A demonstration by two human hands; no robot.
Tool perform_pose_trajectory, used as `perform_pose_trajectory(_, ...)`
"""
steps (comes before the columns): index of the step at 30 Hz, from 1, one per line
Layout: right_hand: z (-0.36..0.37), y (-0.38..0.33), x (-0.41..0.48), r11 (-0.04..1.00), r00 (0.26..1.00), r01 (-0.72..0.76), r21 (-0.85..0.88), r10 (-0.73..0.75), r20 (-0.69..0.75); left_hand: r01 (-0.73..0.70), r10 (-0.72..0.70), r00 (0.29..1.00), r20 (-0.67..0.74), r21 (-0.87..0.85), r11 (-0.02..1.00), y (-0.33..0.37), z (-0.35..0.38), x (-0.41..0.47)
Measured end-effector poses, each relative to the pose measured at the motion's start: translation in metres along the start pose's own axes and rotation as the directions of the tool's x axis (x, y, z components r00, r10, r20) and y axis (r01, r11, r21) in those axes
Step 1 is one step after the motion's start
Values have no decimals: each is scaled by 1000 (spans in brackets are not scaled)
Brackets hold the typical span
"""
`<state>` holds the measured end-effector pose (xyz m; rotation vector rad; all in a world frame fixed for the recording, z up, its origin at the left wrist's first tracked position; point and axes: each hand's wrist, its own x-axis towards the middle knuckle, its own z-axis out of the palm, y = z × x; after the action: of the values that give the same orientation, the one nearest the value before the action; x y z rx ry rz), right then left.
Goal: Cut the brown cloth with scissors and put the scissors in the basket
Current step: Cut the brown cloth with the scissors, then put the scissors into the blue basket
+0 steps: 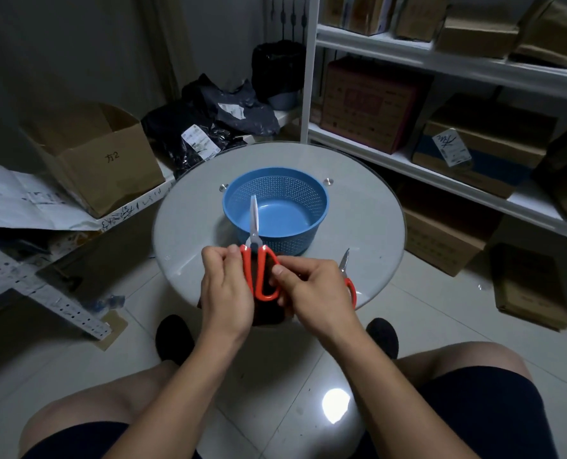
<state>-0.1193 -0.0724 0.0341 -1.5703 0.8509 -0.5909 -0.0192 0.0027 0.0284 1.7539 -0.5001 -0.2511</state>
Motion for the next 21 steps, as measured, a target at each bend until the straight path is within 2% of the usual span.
perform_pose_trajectory(2, 2, 3, 3, 997, 999, -20, 80, 22, -24, -54, 54, 999, -2, 58, 997, 12, 9, 1)
perform_pose_trajectory(4, -5, 0, 10, 987, 998, -31, 157, 40, -57, -73, 72, 996, 60, 14, 997, 18, 18, 8)
perform_pose_trajectory(6, -21, -8, 24, 987, 993, -26, 161, 45, -113, -19, 30, 985, 170, -69, 997, 17, 26, 22)
perform_pose_trajectory(9, -44, -21, 66, 998, 971, 5, -59, -19, -238, 4, 4, 975, 222, -36, 999, 14, 29, 48)
perform_pose_trajectory(11, -50, -26, 100, 961, 955, 4, -276, -85, -284, -20, 1, 985, 174, 108, 994, 9, 27, 63)
perform_pose_trajectory(13, -48, -28, 129, 899, 951, -12, -438, -125, -283, 51, -85, 986, 140, 234, 971, 3, 23, 75)
perform_pose_trajectory(17, -29, -34, 164, 701, 964, 4, -713, -191, -183, 281, -343, 911, 230, 262, 923, -5, 27, 84)
perform_pose_trajectory(21, -9, -27, 175, 492, 988, 72, -867, -155, -6, 393, -427, 864, 265, 175, 903, -9, 35, 94)
